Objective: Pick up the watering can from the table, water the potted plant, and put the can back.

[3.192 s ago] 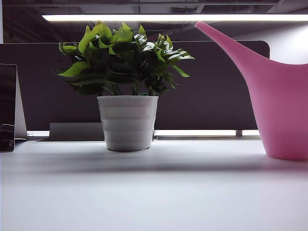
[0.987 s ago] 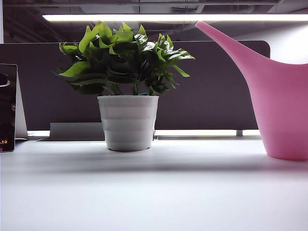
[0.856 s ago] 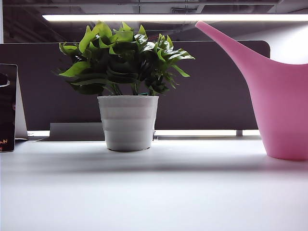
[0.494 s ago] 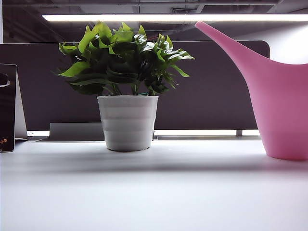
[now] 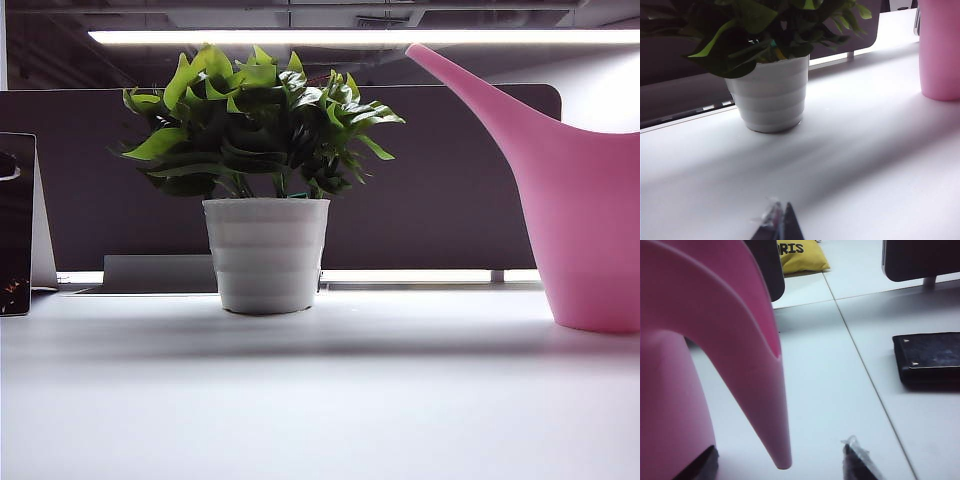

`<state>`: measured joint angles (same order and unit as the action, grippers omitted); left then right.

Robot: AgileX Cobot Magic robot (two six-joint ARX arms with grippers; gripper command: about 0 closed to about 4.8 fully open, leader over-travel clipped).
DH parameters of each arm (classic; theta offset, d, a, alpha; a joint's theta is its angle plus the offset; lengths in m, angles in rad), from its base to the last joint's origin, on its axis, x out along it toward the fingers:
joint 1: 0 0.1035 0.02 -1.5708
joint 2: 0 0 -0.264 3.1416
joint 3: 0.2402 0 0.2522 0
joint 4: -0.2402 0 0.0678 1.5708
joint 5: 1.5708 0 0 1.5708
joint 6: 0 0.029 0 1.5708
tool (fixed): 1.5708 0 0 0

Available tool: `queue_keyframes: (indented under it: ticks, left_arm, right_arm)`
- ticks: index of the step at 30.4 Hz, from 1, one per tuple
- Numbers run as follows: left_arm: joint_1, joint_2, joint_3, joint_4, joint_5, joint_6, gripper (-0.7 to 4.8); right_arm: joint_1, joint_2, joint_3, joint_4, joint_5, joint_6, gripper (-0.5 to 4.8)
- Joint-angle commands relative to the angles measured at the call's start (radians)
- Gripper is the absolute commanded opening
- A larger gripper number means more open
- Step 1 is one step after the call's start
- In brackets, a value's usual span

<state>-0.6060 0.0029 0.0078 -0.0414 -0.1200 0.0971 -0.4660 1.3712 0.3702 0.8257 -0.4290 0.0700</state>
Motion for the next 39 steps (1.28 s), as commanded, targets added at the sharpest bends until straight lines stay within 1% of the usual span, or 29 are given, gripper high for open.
queue_keyframes:
  ticks: [1,7,10,18,21,22,24,27,30,31,34,39]
  left_arm:
    - [0.002,0.001,0.0,0.01,0.004,0.0,-0.05]
    - [0.002,0.001,0.0,0.01,0.004,0.0,-0.05]
    - [0.002,0.001,0.0,0.01,0.004,0.0,-0.05]
    - [0.002,0.001,0.0,0.01,0.004,0.0,-0.05]
    - [0.002,0.001,0.0,0.01,0.005,0.0,-0.05]
    - [0.002,0.001,0.0,0.01,0.004,0.0,-0.05]
    - [0.002,0.001,0.0,0.01,0.004,0.0,-0.05]
    - [0.002,0.001,0.0,0.01,0.004,0.0,-0.05]
    - [0.002,0.001,0.0,0.01,0.005,0.0,-0.05]
    - [0.002,0.001,0.0,0.01,0.004,0.0,-0.05]
    - [0.002,0.001,0.0,0.01,0.004,0.0,-0.05]
    - [0.003,0.001,0.0,0.01,0.004,0.0,-0.05]
  right_arm:
    - [0.002,0.042,0.044,0.026,-0.063,-0.003,3.2]
    - [0.002,0.113,0.129,0.024,-0.076,-0.003,3.2]
    - [0.003,0.145,0.166,0.024,-0.108,-0.003,3.19]
    - [0.032,0.201,0.215,0.024,-0.105,-0.027,3.18]
    - [0.048,0.219,0.228,0.024,-0.09,-0.046,3.06]
    - [0.053,0.221,0.23,0.024,-0.08,-0.047,2.87]
    - [0.052,0.222,0.23,0.024,-0.078,-0.048,2.25]
    - [0.052,0.222,0.232,0.024,-0.078,-0.048,1.48]
    - [0.051,0.221,0.232,0.024,-0.078,-0.048,0.16]
    - [0.051,0.221,0.232,0.025,-0.078,-0.048,-0.07]
    - [0.052,0.221,0.232,0.024,-0.079,-0.042,-0.06]
    - [0.053,0.201,0.232,0.048,-0.09,0.016,-0.06]
